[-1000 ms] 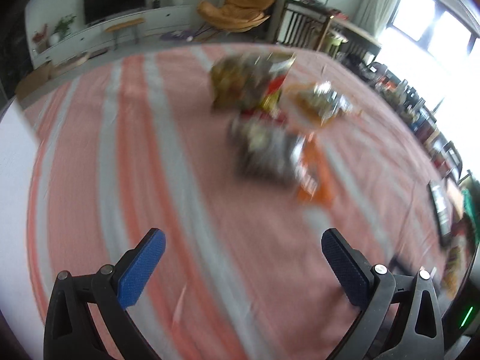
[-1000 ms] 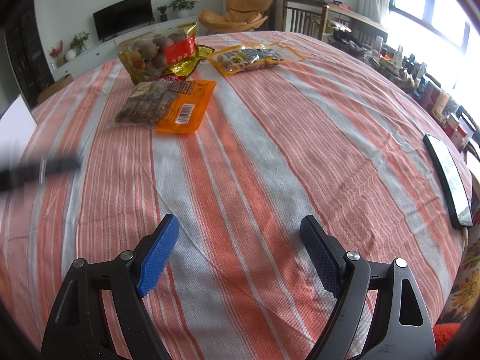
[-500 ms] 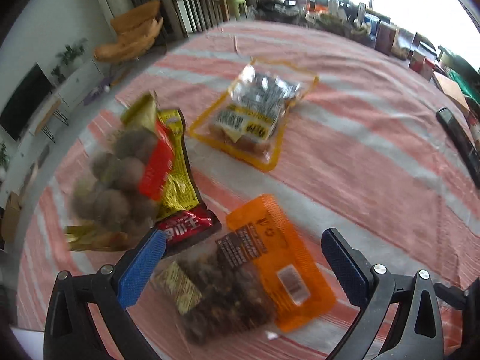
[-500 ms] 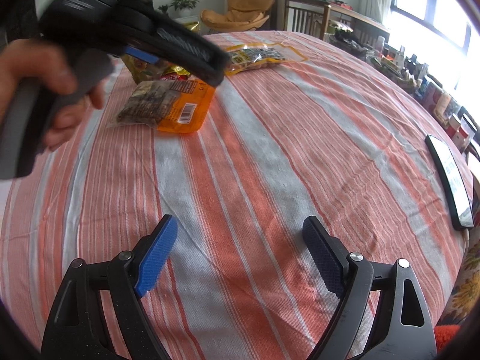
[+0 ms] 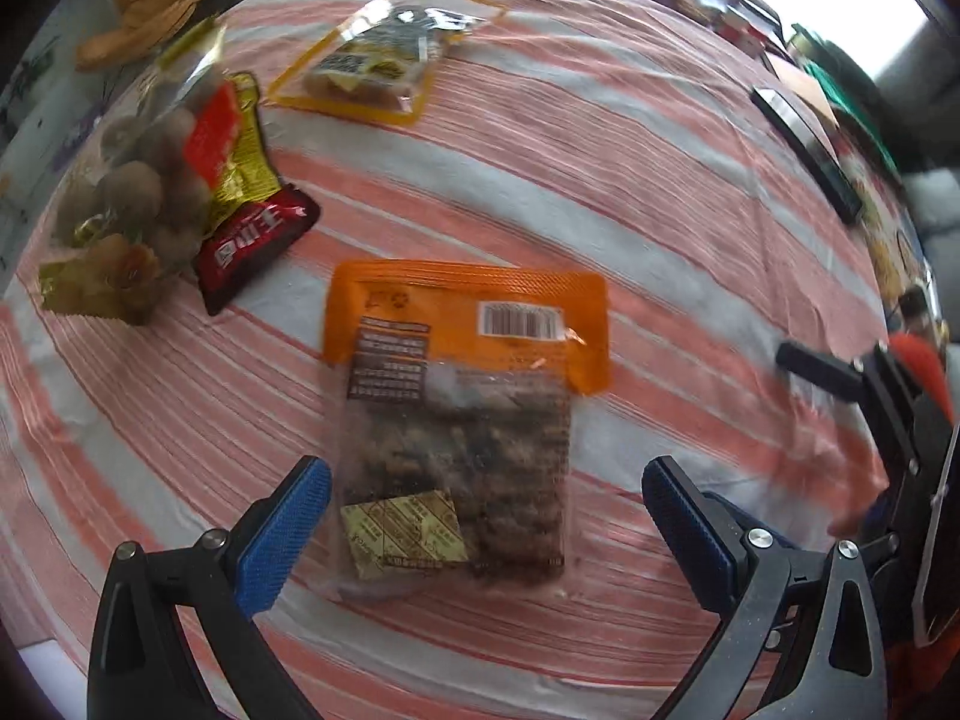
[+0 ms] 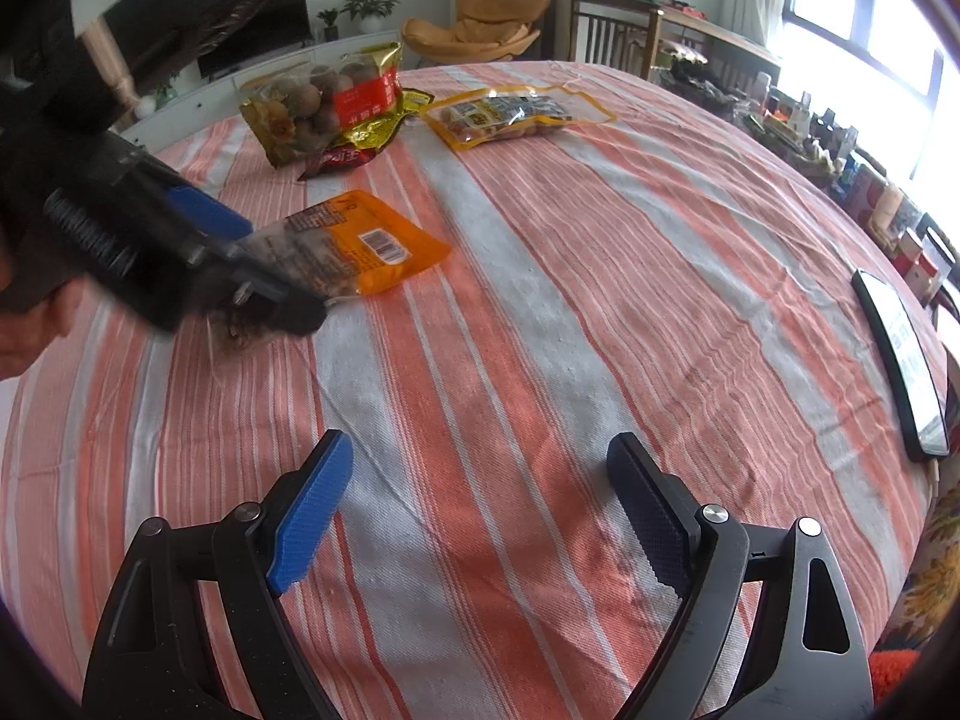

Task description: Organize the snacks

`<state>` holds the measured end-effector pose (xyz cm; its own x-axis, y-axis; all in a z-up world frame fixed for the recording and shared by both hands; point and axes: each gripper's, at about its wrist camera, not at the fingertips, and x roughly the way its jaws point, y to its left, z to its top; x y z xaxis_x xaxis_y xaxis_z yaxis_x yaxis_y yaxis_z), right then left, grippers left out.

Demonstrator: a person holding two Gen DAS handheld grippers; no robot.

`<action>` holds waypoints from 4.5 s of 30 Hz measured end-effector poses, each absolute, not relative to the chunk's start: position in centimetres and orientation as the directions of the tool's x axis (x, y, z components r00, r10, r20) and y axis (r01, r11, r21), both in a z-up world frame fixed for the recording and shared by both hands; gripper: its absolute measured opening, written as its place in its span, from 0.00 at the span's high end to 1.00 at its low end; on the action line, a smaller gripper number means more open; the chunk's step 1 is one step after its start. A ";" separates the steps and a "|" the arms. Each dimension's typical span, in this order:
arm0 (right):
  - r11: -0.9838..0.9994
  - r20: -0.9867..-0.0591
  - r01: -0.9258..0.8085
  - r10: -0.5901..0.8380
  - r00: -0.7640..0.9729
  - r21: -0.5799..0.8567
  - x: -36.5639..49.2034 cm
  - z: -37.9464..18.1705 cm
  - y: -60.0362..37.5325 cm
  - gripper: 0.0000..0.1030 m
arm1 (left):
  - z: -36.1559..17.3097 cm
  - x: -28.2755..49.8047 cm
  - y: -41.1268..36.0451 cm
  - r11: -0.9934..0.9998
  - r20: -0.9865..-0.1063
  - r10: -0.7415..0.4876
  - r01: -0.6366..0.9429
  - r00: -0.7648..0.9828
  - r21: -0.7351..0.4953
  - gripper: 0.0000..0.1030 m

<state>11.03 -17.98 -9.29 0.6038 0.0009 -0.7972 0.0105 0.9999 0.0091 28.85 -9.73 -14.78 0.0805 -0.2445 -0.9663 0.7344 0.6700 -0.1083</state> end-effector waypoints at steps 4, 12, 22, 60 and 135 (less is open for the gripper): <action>1.000 -0.797 0.010 0.001 0.604 0.010 11.0 -9.3 -18.0 0.13 | -15.5 28.9 -11.2 0.692 -0.972 -0.170 0.722 0.160 -0.002 0.01; 1.000 -0.797 0.011 0.001 0.604 0.009 11.0 -9.3 -18.0 0.13 | -14.9 25.8 -9.2 0.866 -0.900 -0.209 0.500 0.384 0.012 0.27; 1.000 -0.797 0.011 0.000 0.605 0.009 11.0 -9.3 -18.0 0.13 | -14.4 18.0 2.9 0.998 -0.844 0.039 -0.055 0.536 0.012 0.28; 1.000 -0.795 0.012 0.001 0.606 0.010 11.0 -9.3 -18.0 0.13 | -16.6 17.7 5.5 0.995 -0.811 0.056 -0.098 0.582 -0.002 0.00; 0.905 -0.760 -0.033 0.375 0.530 0.424 35.3 -5.1 -12.1 0.48 | -16.6 17.8 5.5 0.993 -0.812 0.066 -0.118 0.580 -0.003 0.00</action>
<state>35.27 -12.10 -5.14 0.5301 0.3754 -0.7603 -0.0327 0.9050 0.4241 17.78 5.53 -16.61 0.5802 0.0661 -0.8118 -0.1177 0.9930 -0.0032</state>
